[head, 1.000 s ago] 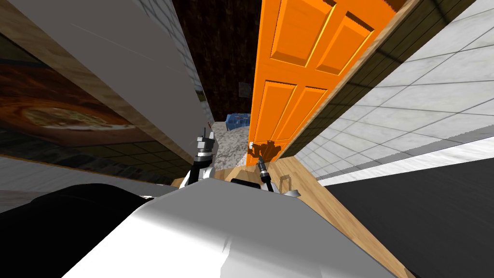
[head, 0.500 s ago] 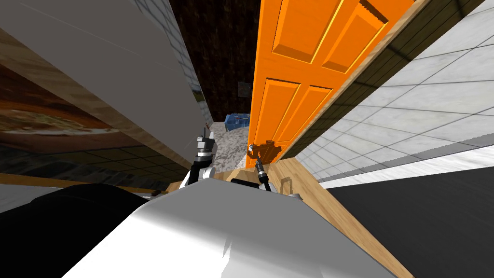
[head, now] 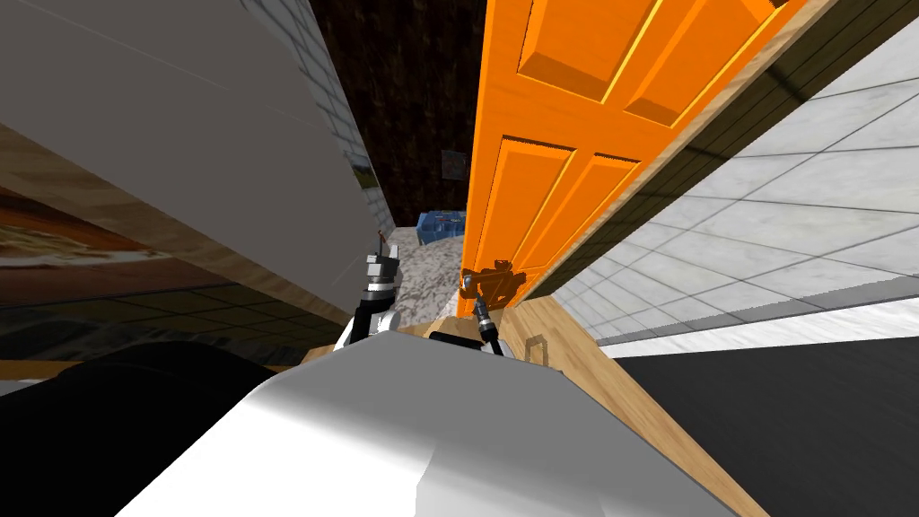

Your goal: Push the door open

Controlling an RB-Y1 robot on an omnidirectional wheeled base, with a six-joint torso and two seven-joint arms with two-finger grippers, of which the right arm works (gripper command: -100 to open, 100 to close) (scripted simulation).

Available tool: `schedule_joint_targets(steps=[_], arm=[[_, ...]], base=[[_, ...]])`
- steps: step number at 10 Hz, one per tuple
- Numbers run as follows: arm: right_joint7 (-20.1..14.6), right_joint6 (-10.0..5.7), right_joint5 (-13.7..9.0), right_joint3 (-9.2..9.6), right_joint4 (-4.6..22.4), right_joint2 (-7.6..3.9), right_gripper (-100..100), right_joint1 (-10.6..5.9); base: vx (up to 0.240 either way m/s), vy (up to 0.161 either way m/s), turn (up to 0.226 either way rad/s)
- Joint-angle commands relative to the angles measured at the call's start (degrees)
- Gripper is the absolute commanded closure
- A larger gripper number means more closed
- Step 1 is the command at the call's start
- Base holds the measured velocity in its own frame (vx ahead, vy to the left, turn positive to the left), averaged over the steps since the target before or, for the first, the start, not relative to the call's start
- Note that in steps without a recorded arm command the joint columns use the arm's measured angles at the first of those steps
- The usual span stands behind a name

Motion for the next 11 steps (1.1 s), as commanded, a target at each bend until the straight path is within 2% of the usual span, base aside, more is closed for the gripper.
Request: schedule_joint_targets(steps=[1,3,5,7,8,9,11], arm=[[0.1,0.07,-0.2,-0.19,0.3,-1.42,-100,-0.32],[0.4,0.22,-0.5,-0.44,0.8,-1.85,-100,-0.77],[0.6,0.37,-0.7,-0.69,1.2,-1.03,-100,-1.21],[0.8,0.49,-1.0,-0.91,1.6,0.89,-100,-1.59],[0.8,0.49,-0.9,-0.82,1.4,0.38,-100,-1.4],[0.8,0.49,-0.9,-0.82,1.4,0.38,100,-1.4],[0.8,0.49,-0.9,-0.82,1.4,0.38,100,-1.4]], base=[[0.171,0.063,0.025],[0.19,0.08,0.025],[0.177,0.093,0.027],[0.187,0.066,0.021],[0.083,0.026,-0.006],[-0.02,-0.002,0.002],[-0.024,-0.009,0.008]])
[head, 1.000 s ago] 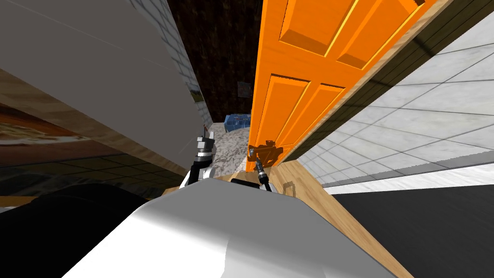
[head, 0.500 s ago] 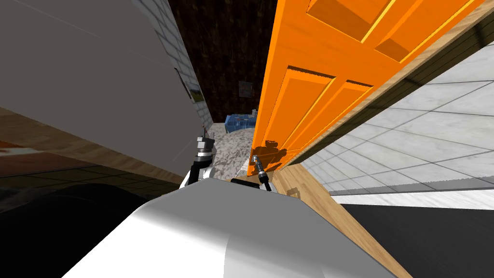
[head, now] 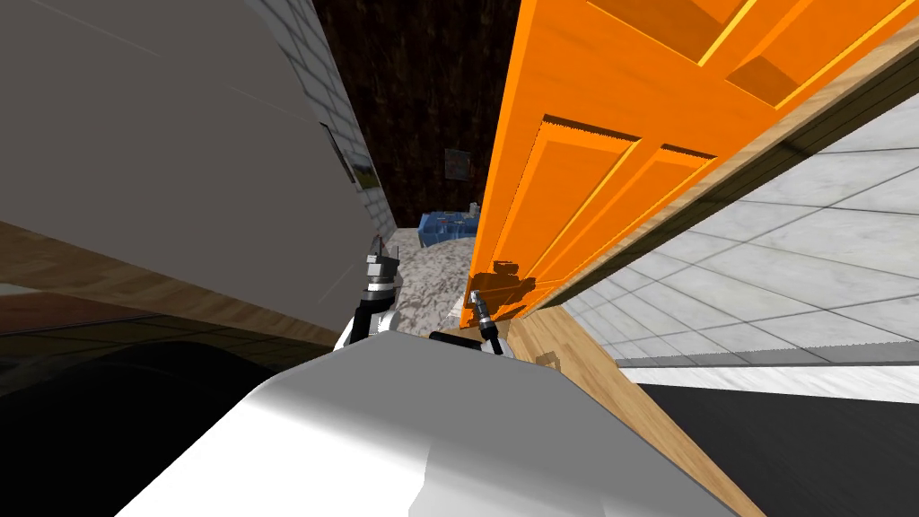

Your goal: Push the door open

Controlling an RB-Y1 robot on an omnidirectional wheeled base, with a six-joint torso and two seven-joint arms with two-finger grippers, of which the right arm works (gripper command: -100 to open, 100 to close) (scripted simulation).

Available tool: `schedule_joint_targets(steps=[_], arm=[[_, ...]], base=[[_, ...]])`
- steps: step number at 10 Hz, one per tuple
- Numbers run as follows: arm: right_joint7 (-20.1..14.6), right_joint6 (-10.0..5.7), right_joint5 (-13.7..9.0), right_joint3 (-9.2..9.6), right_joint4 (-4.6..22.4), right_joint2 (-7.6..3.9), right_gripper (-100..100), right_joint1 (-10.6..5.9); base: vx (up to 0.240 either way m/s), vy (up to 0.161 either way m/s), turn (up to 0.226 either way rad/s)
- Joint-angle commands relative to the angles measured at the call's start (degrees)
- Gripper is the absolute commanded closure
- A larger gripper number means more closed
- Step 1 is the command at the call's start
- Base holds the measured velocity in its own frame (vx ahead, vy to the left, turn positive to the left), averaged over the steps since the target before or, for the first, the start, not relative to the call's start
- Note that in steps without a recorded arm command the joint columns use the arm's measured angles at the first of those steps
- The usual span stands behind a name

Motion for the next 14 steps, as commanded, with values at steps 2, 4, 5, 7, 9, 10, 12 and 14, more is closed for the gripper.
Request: schedule_joint_targets(steps=[2,4,5,7,9,10,12,14], arm=[[0.0,-0.02,0.0,-0.01,0.1,-0.03,100,0.12],[0.2,0.06,-0.3,-0.49,0.2,-0.47,100,0.07],[0.2,0.06,-0.4,-0.66,0.2,-0.6,100,0.04],[0.5,0.04,-1.0,-1.54,0.4,-1.22,100,-0.11],[0.8,0.02,-1.6,-2.43,0.5,-1.71,100,-0.26],[1.1,0.01,-2.0,-3.1,0.6,-2.02,100,-0.37],[1.6,-0.02,-3.0,-4.57,0.9,-2.56,100,-0.62],[1.2,-0.47,-2.7,-3.99,1.3,-3.0,-100,-0.66]], base=[[-0.009,-0.003,-0.004],[0.042,0.019,-0.01],[0.136,0.076,-0.03],[0.178,0.1,-0.031],[0.183,0.089,-0.028],[0.163,0.123,-0.059],[0.183,0.109,-0.111],[-0.108,0.033,-0.044]])
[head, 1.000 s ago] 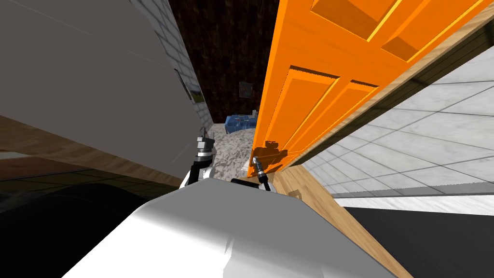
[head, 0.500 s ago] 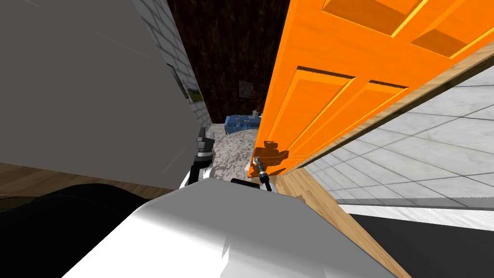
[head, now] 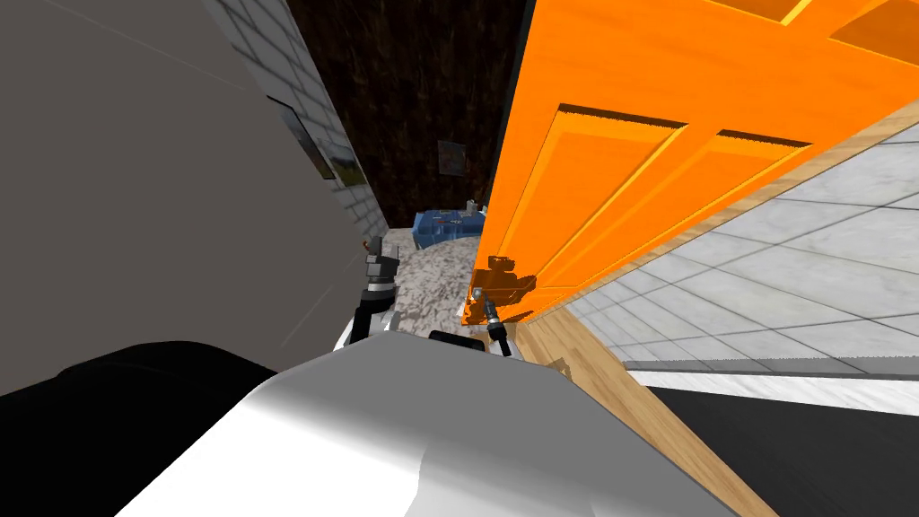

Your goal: Push the door open

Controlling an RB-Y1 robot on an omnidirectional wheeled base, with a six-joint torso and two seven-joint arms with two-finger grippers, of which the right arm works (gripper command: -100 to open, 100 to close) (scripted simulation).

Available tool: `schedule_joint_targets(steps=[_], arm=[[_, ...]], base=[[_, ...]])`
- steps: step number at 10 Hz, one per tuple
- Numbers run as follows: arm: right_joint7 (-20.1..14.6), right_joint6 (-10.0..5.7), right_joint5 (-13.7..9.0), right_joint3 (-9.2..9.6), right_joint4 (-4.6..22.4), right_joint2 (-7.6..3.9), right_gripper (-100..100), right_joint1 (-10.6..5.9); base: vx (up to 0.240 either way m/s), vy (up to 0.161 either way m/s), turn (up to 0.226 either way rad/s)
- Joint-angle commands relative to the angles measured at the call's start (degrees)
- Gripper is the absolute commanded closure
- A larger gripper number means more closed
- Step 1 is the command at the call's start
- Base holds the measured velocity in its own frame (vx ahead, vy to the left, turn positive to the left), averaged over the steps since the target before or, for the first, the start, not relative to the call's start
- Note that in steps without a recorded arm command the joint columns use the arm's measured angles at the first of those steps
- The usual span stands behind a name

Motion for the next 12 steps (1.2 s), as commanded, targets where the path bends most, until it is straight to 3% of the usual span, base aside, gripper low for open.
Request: schedule_joint_targets(steps=[1,4,6,8,12], arm=[[-0.2,0.05,0.0,0.12,-0.3,-0.19,-100,0.22],[-0.7,0.07,0.0,0.31,-1.0,0.38,-100,0.64],[-1.0,0.09,-0.1,0.46,-1.5,1.81,-100,0.95],[-0.7,0.12,-0.2,0.3,-1.5,0.39,-100,0.92],[-0.3,-0.25,-0.4,-0.13,-0.9,-0.17,-100,0.59]], base=[[-0.212,0.005,-0.004],[-0.202,-0.009,-0.035],[-0.204,0.005,-0.041],[-0.011,0.025,0.009],[0.195,0.064,0.018]])
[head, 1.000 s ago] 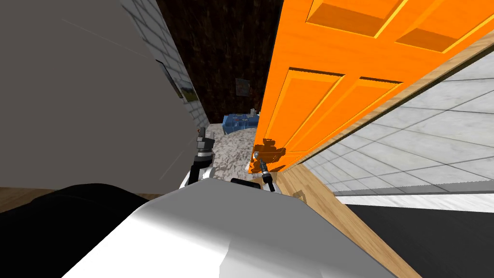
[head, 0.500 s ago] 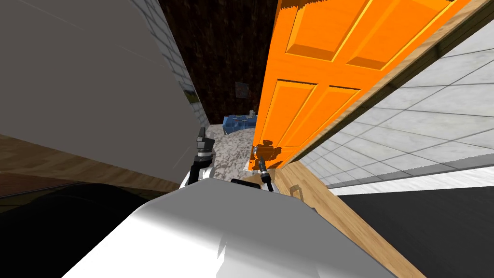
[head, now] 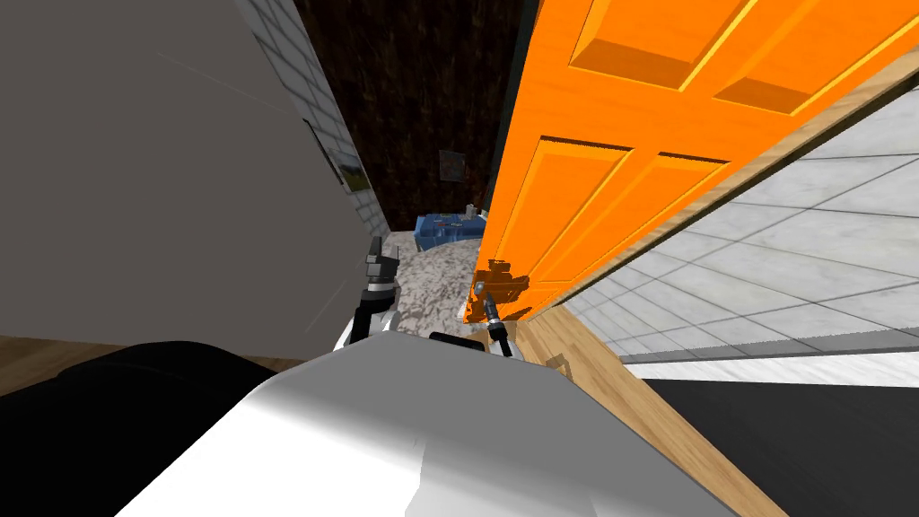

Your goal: Push the door open

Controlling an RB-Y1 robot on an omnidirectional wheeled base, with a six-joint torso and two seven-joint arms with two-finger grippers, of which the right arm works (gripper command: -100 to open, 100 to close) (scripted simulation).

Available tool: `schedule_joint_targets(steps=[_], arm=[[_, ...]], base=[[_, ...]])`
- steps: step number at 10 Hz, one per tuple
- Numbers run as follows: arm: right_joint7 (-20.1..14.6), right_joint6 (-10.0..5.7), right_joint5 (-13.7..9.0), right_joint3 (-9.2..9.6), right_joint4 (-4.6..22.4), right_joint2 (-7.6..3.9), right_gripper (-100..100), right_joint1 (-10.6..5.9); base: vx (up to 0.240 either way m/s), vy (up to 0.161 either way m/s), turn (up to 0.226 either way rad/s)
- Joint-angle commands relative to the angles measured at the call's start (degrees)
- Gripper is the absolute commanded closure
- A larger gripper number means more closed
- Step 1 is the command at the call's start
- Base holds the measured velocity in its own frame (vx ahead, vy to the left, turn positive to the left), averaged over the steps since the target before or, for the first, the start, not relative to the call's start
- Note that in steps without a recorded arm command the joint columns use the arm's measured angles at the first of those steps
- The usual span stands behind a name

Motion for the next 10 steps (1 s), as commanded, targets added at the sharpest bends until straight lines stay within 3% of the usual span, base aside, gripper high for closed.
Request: schedule_joint_targets(steps=[1,4,5,6,10], arm=[[0.3,-0.25,-0.1,-0.22,0.3,0.22,-100,-0.16],[0.6,-0.54,-0.3,-0.56,0.7,1.8,-100,-0.42],[0.5,-0.28,-0.3,-0.43,0.3,1.38,-100,-0.26],[0.5,-0.28,-0.3,-0.43,0.3,1.38,100,-0.26],[0.5,-0.28,-0.3,-0.43,0.3,1.38,100,-0.26]], base=[[0.195,0.031,0.025],[0.174,0.055,0.021],[0.066,0.032,-0.013],[-0.015,-0.005,0.004],[-0.013,-0.006,0.005]])
